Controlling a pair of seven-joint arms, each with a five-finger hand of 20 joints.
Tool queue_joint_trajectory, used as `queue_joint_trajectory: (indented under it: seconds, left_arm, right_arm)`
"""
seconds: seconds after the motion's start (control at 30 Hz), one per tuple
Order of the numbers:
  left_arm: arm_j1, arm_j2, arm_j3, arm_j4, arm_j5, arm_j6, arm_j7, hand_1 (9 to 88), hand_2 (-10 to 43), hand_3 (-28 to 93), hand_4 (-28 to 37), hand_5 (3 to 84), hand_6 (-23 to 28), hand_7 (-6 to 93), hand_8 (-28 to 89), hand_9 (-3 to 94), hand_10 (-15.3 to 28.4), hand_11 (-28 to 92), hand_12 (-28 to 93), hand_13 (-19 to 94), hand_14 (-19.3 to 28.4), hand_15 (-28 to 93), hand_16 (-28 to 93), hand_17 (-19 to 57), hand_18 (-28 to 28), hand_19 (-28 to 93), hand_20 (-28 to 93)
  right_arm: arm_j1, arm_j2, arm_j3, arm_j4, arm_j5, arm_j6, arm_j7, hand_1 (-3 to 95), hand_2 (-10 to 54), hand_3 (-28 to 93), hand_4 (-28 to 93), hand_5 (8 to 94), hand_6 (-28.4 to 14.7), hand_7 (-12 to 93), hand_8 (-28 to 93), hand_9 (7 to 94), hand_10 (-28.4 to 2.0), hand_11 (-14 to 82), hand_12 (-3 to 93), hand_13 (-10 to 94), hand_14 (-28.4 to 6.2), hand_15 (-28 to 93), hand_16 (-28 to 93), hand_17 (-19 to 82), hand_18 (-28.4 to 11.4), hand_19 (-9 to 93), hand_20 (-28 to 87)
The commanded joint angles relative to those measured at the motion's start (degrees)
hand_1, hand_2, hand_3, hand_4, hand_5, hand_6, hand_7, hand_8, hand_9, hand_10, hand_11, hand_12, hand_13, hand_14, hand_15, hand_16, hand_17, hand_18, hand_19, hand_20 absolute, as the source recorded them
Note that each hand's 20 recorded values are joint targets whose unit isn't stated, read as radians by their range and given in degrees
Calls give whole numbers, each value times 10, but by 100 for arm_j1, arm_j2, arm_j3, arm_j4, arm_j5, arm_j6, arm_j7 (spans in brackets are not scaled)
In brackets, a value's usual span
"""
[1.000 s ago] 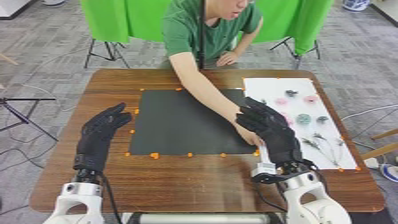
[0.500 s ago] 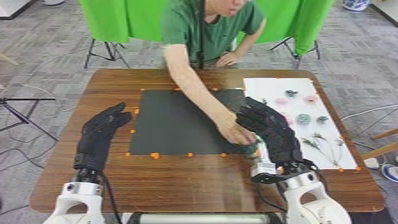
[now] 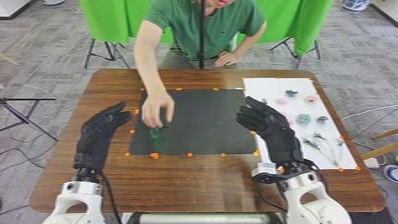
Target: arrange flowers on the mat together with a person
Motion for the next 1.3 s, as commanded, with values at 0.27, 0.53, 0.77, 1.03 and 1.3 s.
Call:
queue_joint_trajectory:
  seconds: [0.27, 0.53, 0.77, 1.03, 1.3]
  left_arm:
    - [123, 5, -376, 248, -328, 265, 80, 324, -32, 609, -153, 462, 42, 167, -66, 460, 135, 227, 151, 351, 170, 180, 30, 61, 123, 98, 170]
    - [148, -8, -334, 285, -319, 237, 67, 323, -35, 613, -153, 463, 42, 168, -67, 462, 136, 226, 151, 352, 170, 183, 30, 62, 122, 96, 171]
    - [131, -14, -274, 300, -306, 205, 53, 323, -35, 613, -154, 461, 42, 168, -67, 462, 134, 226, 151, 353, 169, 183, 30, 61, 120, 93, 172]
    - [148, -23, -283, 290, -295, 191, 46, 323, -35, 613, -154, 462, 41, 169, -68, 462, 134, 228, 151, 352, 169, 182, 30, 59, 120, 93, 172]
    - [159, -21, -226, 299, -299, 205, 22, 326, -34, 610, -155, 461, 41, 168, -68, 462, 135, 227, 151, 351, 169, 181, 31, 59, 119, 91, 171]
  right_arm:
    - [-83, 27, -70, -63, -80, 256, -150, 166, -95, 754, -195, 441, -9, 121, -93, 448, -155, 51, 134, 359, -164, 102, 202, 177, -155, 146, 262]
    - [-68, 45, -84, -39, -83, 325, -240, 154, -95, 736, -225, 439, -24, 118, -93, 437, -153, 49, 134, 333, -165, 88, 199, 182, -139, 100, 248]
    - [-60, 41, -71, -30, -37, 248, -192, 158, -95, 698, -281, 434, -29, 119, -91, 438, -151, 50, 137, 370, -181, 92, 163, 228, -171, 114, 245]
    - [-46, 29, -66, -22, -75, 212, -193, 167, -95, 686, -282, 430, -34, 118, -90, 438, -150, 50, 137, 381, -171, 106, 143, 256, -174, 118, 248]
    - [-39, 8, -47, -17, -97, 155, -124, 174, -95, 687, -283, 427, -36, 117, -89, 437, -149, 49, 139, 383, -168, 114, 140, 281, -186, 114, 248]
